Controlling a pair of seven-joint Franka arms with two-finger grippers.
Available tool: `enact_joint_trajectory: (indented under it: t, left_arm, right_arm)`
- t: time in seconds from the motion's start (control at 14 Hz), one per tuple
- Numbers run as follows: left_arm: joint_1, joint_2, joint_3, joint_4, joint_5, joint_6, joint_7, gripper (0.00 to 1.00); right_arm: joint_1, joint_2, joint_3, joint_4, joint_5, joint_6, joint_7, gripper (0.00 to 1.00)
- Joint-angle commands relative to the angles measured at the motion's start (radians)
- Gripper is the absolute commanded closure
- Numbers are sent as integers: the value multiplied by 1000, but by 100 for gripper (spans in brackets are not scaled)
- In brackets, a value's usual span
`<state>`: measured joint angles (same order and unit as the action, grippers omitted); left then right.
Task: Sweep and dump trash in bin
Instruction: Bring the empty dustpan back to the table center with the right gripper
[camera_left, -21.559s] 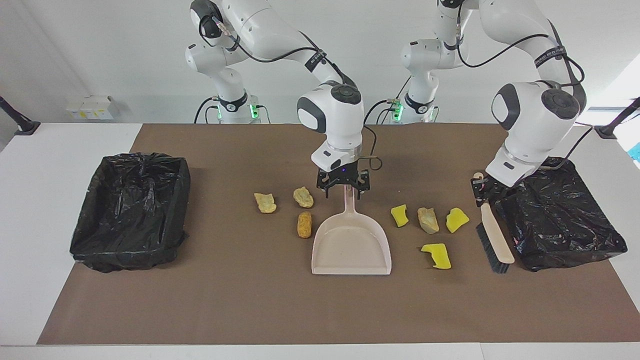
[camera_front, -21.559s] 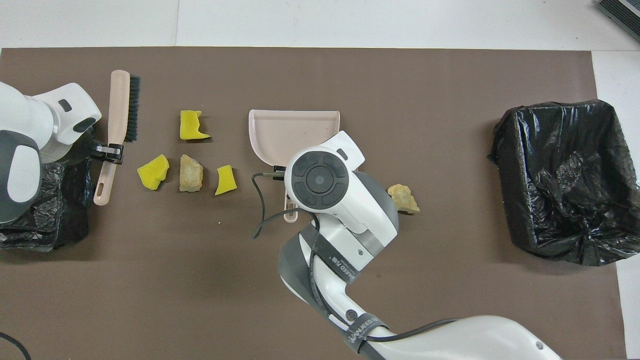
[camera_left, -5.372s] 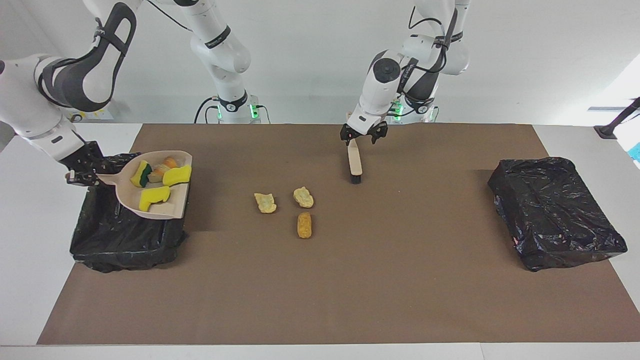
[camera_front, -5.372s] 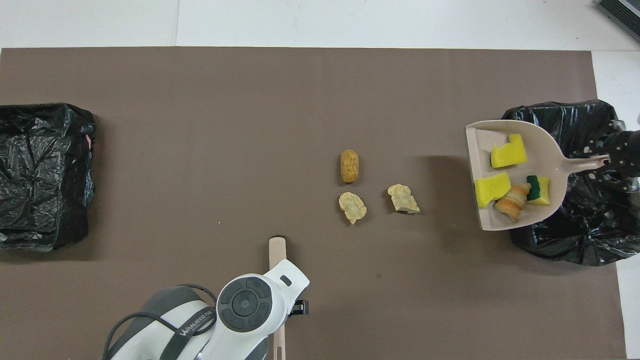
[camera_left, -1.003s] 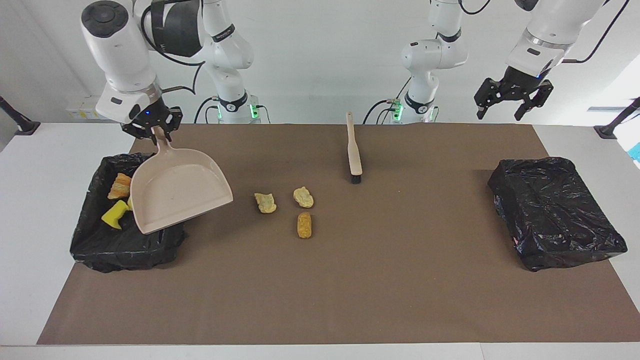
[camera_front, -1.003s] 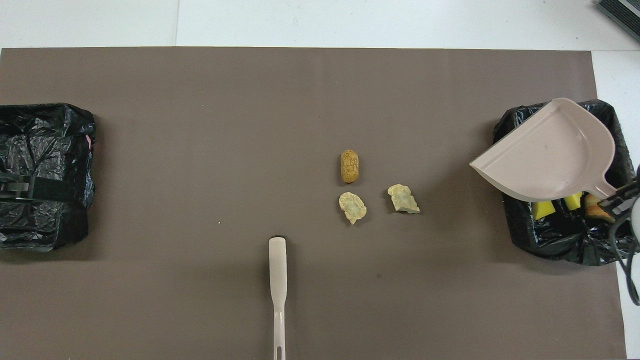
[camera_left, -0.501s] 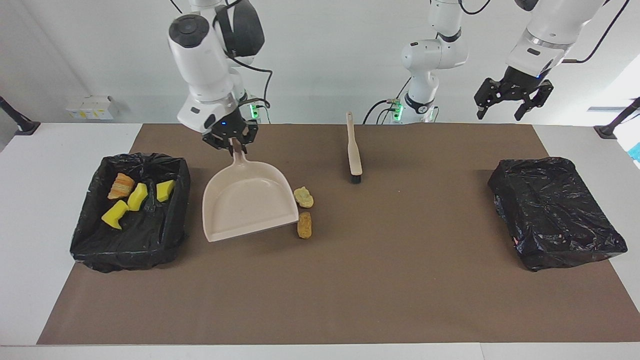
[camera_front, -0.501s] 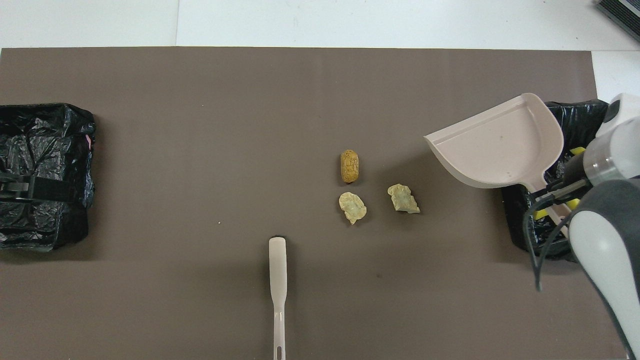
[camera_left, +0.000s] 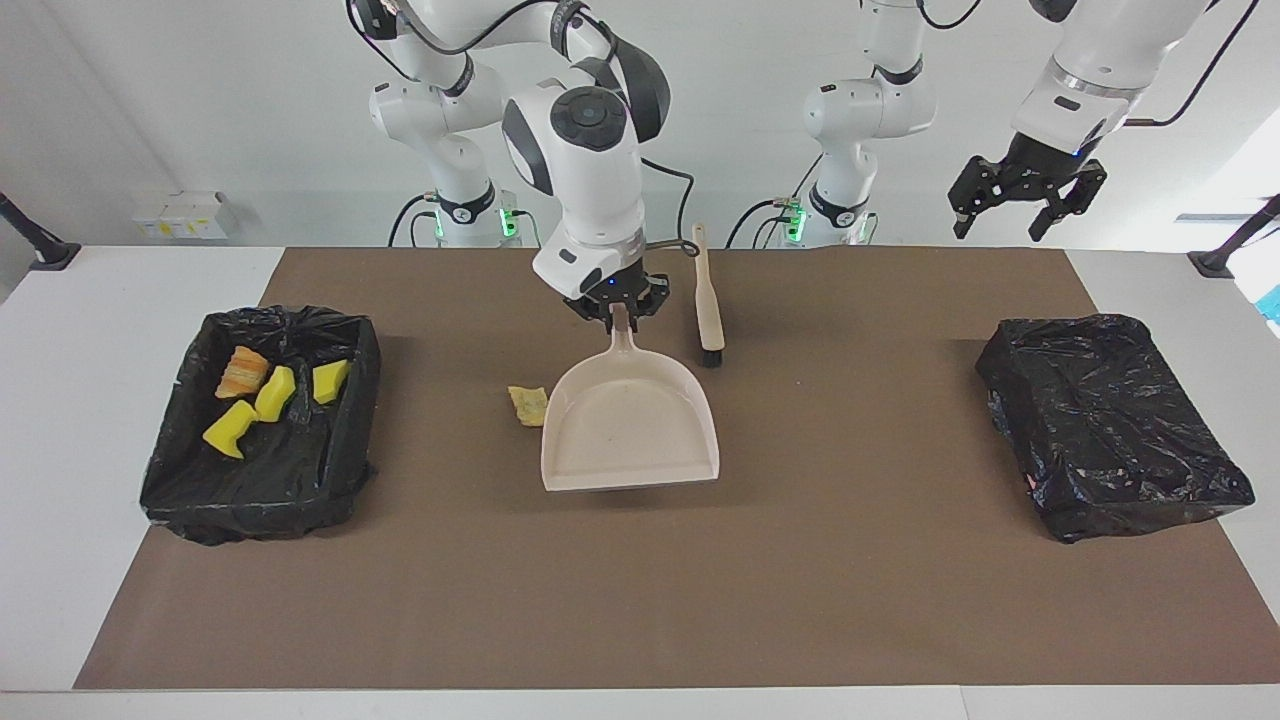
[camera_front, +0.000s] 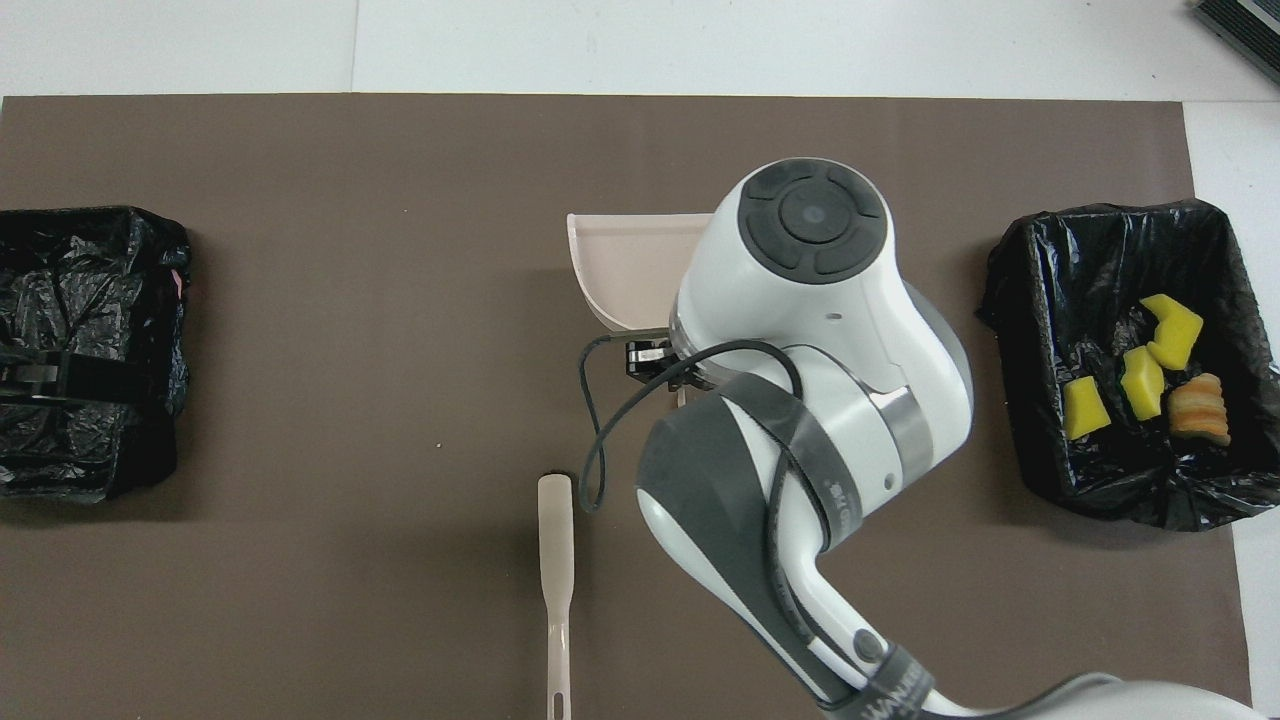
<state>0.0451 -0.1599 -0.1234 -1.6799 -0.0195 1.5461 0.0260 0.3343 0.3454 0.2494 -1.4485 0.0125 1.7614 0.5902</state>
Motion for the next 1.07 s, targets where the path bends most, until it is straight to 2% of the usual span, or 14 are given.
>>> enact_joint_trajectory:
  t: [0.0, 0.21, 0.5, 0.57, 0.64, 0.72, 1.0]
  left_arm:
    - [9, -3, -5, 3, 12, -15, 0, 0]
    - [9, -3, -5, 3, 12, -15, -2, 0]
    - [9, -3, -5, 3, 12, -15, -1, 0]
    - [9, -3, -5, 3, 12, -15, -2, 0]
    - [9, -3, -5, 3, 12, -15, -2, 0]
    - [9, -3, -5, 3, 12, -15, -2, 0]
    - [9, -3, -5, 3, 12, -15, -1, 0]
  right_arm:
    - [58, 197, -9, 199, -54, 41, 107, 100]
    - [141, 349, -32, 289, -117, 133, 204, 100]
    - [175, 405, -38, 303, -117, 219, 232, 100]
    - [175, 405, -39, 303, -117, 210, 232, 88]
    - [177, 403, -41, 301, -118, 207, 232, 10]
    - [177, 397, -44, 301, -117, 205, 233, 0]
    - [147, 296, -39, 293, -117, 133, 218, 0]
